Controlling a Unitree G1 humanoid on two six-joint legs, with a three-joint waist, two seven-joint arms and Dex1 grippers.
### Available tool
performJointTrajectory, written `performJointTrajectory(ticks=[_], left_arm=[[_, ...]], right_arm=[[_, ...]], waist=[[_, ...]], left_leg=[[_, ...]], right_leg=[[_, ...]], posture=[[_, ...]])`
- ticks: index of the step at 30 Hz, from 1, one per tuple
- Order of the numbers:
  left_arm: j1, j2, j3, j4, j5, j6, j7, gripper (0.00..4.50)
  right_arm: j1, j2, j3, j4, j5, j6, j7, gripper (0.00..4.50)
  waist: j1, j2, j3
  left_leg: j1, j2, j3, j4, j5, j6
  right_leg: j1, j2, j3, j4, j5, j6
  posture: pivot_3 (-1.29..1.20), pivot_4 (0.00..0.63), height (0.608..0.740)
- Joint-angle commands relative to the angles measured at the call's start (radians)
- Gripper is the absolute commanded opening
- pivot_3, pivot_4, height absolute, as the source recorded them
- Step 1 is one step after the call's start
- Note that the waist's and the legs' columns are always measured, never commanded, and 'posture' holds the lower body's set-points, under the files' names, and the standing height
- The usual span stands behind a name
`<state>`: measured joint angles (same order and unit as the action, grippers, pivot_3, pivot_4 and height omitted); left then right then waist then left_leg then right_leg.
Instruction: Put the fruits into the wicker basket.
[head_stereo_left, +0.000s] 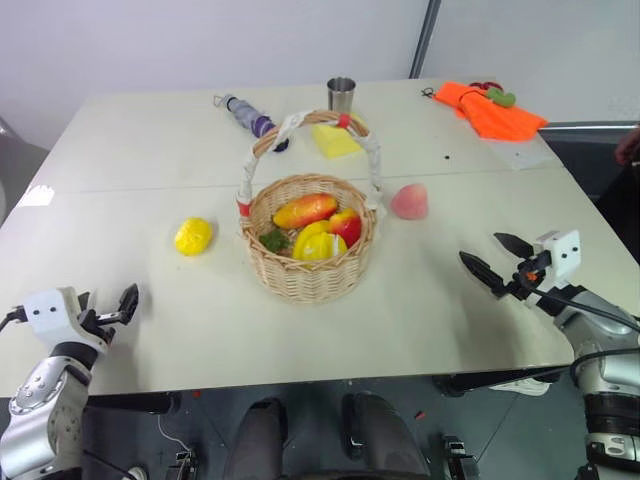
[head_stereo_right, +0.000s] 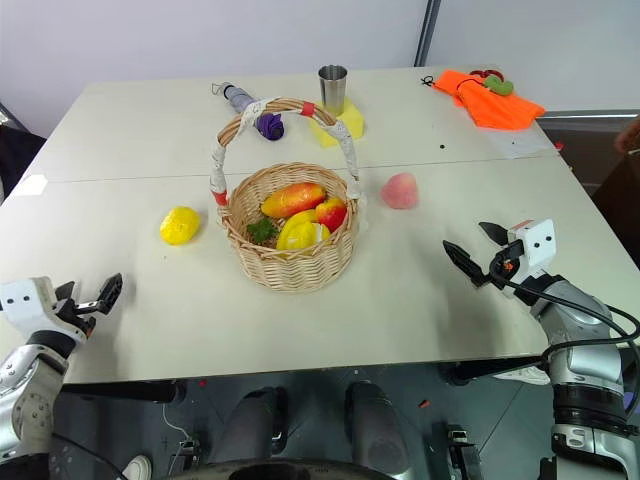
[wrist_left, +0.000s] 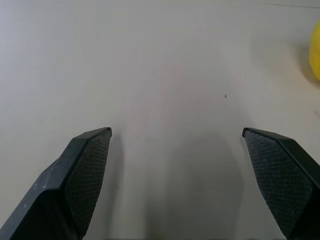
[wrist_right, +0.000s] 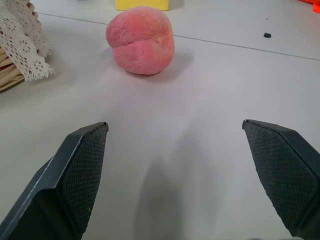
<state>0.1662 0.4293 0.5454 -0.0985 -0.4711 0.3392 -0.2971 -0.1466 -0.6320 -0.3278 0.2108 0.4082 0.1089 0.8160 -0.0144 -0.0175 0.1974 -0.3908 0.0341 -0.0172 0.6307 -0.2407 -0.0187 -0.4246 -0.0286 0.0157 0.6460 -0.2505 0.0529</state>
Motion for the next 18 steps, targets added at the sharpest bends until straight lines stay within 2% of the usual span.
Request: performJointTrajectory(ticks=[1,11,18], left_arm=[[0.007,0.008,0.020,-0.043,-0.013,0.001,-0.007,4.50],[-0.064,0.019,0.043,-0.126,-0.098,0.056,0.011,4.50],[-0.241,0.128,-0.061,-0.190,-0.106,0.227,0.029,4.50]], right_arm=[[-0.015,-0.002,-0.021,-0.019,0.014,-0.017,0.001,4.49],[-0.056,0.016,0.012,-0.029,0.000,-0.028,0.001,4.49],[-0.067,-0.018,0.004,-0.142,0.056,0.045,0.040,4.49]], waist=[[0.000,0.000,0.000],[0.000,0.000,0.000],[0.004,0.000,0.000]], left_leg=[[0.000,0.000,0.000,0.000,0.000,0.000],[0.000,0.000,0.000,0.000,0.000,0.000],[0.000,0.000,0.000,0.000,0.000,0.000]], right_leg=[[0.000,0.000,0.000,0.000,0.000,0.000],[0.000,0.000,0.000,0.000,0.000,0.000],[0.000,0.000,0.000,0.001,0.000,0.000]], posture=[[0.00,0.150,0.740],[0.00,0.150,0.740],[0.00,0.150,0.740]])
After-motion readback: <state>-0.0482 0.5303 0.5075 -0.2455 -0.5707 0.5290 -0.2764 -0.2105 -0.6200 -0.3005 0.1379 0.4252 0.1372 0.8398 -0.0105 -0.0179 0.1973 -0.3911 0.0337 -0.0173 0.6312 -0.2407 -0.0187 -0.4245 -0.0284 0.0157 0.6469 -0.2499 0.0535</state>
